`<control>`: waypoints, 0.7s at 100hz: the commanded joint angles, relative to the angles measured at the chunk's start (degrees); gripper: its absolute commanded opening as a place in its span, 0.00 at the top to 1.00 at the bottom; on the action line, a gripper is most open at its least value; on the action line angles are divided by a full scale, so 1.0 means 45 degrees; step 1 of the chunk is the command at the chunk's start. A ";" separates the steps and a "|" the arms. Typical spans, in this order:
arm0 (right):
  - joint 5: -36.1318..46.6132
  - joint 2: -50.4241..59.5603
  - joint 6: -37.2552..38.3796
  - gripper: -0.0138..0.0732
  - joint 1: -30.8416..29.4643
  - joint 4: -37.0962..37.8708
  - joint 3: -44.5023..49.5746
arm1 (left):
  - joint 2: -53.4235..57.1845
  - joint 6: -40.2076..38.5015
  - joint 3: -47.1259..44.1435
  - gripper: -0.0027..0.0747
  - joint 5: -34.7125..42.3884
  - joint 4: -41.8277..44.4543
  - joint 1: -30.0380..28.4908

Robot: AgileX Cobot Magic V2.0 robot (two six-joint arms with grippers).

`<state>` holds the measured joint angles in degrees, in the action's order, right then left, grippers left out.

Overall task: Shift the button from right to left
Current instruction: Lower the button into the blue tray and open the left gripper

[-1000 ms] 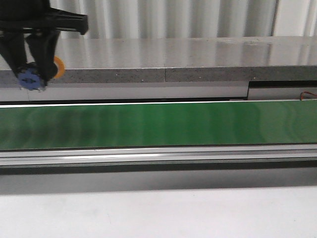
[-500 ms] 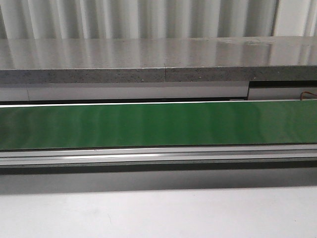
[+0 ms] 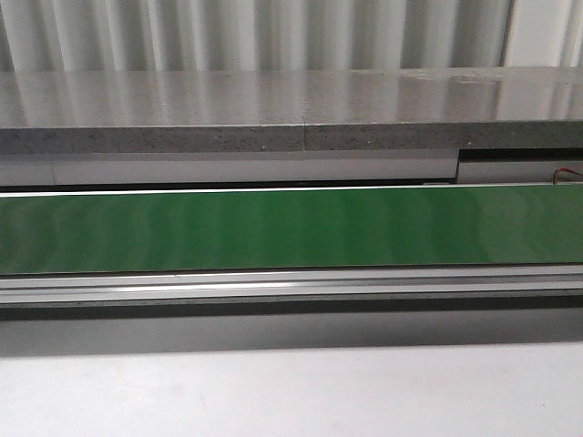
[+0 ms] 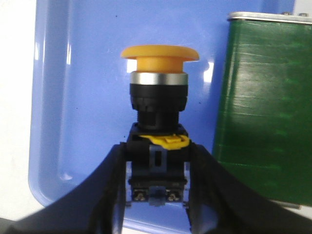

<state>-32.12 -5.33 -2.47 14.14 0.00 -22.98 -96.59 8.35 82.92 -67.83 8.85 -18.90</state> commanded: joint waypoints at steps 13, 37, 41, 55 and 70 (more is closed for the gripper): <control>0.1001 -0.0153 -0.0091 0.92 -0.0008 0.0122 -0.0292 | -0.1205 0.0283 0.0376 0.99 0.0740 0.0071 -0.0461; 0.1001 -0.0153 -0.0091 0.92 -0.0008 0.0122 -0.0292 | -0.2756 0.0421 0.0376 0.99 0.1284 0.0261 -0.0675; 0.1001 -0.0153 -0.0091 0.92 -0.0008 0.0122 -0.0292 | -0.2953 0.0647 0.0376 0.99 0.1363 0.0279 -0.0675; 0.1001 -0.0153 -0.0091 0.92 -0.0008 0.0122 -0.0292 | -0.3446 0.1060 0.0376 0.99 0.1406 0.0279 -0.0675; 0.1001 -0.0153 -0.0091 0.92 -0.0008 0.0122 -0.0292 | -0.3647 0.1060 0.0376 0.86 0.1406 0.0313 -0.0675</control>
<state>-32.12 -5.33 -2.61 14.14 0.00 -22.98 -115.46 12.95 83.15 -61.93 9.85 -21.90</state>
